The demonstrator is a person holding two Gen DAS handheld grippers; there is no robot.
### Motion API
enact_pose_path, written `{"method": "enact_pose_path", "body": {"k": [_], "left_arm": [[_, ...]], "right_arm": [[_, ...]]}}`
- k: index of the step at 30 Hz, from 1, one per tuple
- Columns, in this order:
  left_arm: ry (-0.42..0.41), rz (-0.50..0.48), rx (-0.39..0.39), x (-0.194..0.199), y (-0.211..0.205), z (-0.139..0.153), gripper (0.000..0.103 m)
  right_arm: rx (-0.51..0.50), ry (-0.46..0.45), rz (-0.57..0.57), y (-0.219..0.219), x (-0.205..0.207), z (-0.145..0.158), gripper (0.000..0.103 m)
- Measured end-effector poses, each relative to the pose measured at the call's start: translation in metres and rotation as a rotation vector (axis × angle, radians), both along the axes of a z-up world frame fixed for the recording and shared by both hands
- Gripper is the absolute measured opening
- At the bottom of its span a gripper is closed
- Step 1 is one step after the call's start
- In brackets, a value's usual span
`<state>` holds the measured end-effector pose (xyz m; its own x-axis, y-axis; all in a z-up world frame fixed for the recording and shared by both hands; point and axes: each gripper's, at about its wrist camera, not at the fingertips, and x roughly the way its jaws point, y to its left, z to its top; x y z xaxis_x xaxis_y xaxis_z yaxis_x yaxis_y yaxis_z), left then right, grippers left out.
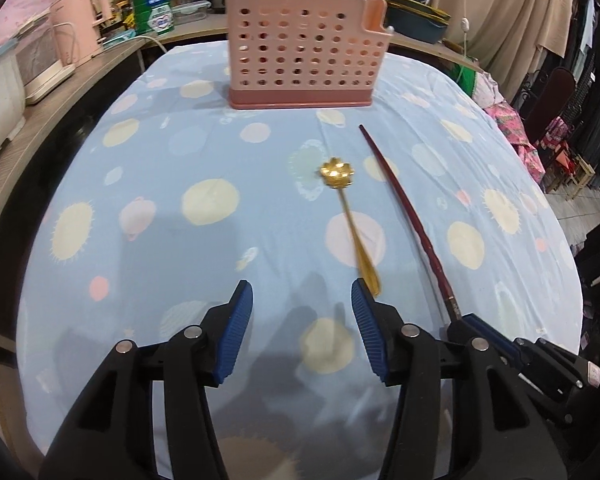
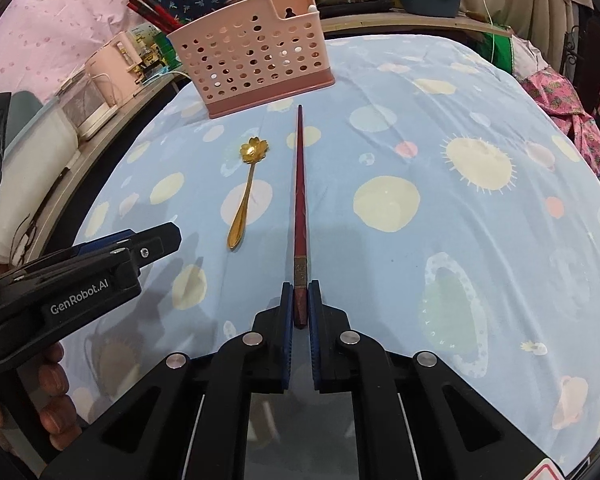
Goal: Organize utensils
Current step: 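Grasp the gold spoon by its handle with the left tool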
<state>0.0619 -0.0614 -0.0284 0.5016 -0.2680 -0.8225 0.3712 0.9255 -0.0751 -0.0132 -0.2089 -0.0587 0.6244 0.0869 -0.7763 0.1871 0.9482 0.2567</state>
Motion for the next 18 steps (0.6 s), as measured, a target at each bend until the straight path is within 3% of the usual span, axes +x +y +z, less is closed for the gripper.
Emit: {"method": "enact_pose_path", "body": {"k": [10,13,15,18], "left_arm": [[0.062,-0.038,0.006,0.011,-0.035,-0.024,0.048],[0.05,-0.042,0.014,0.011,-0.037,-0.024,0.04],[0.048,-0.042,0.015,0.012,-0.036,-0.024,0.027],[0.057,-0.043,0.004,0.012,-0.033,-0.024,0.016]], "right_arm": [[0.026,0.004,-0.029,-0.013,-0.001,-0.003,0.007],[0.032,0.009,-0.028,-0.014,0.0,-0.005,0.007],[0.036,0.014,-0.025,-0.014,0.001,-0.007,0.007],[0.039,0.016,-0.022,-0.013,0.002,-0.008,0.007]]}}
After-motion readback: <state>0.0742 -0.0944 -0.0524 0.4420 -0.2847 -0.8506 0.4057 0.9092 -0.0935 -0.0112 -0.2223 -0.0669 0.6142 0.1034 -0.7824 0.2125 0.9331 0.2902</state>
